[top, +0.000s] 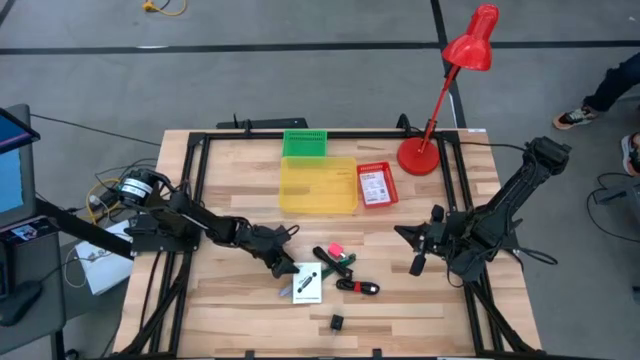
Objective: Pick and place items into bin
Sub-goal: Put the white card reader box into the red bin
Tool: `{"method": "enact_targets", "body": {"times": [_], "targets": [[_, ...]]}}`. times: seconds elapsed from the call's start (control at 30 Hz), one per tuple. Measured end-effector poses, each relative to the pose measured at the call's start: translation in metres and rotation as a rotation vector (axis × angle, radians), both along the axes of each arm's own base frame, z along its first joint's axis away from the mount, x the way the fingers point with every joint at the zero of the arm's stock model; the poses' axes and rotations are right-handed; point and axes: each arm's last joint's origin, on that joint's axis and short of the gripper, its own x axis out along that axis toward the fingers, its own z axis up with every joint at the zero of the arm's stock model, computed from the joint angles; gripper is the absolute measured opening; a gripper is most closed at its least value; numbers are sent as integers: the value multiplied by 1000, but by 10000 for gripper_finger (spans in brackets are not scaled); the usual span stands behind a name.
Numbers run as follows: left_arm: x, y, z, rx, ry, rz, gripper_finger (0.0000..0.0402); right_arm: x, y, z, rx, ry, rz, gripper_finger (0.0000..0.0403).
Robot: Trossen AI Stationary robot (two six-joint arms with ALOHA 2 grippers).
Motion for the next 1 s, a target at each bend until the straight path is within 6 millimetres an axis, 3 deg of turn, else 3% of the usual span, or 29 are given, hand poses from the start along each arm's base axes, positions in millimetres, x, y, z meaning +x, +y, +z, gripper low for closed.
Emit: {"method": "enact_targets", "body": {"times": [1.0], "targets": [[1,1,1,7,-19,-53,247,0,0,0,0,0,-1,0]]}}
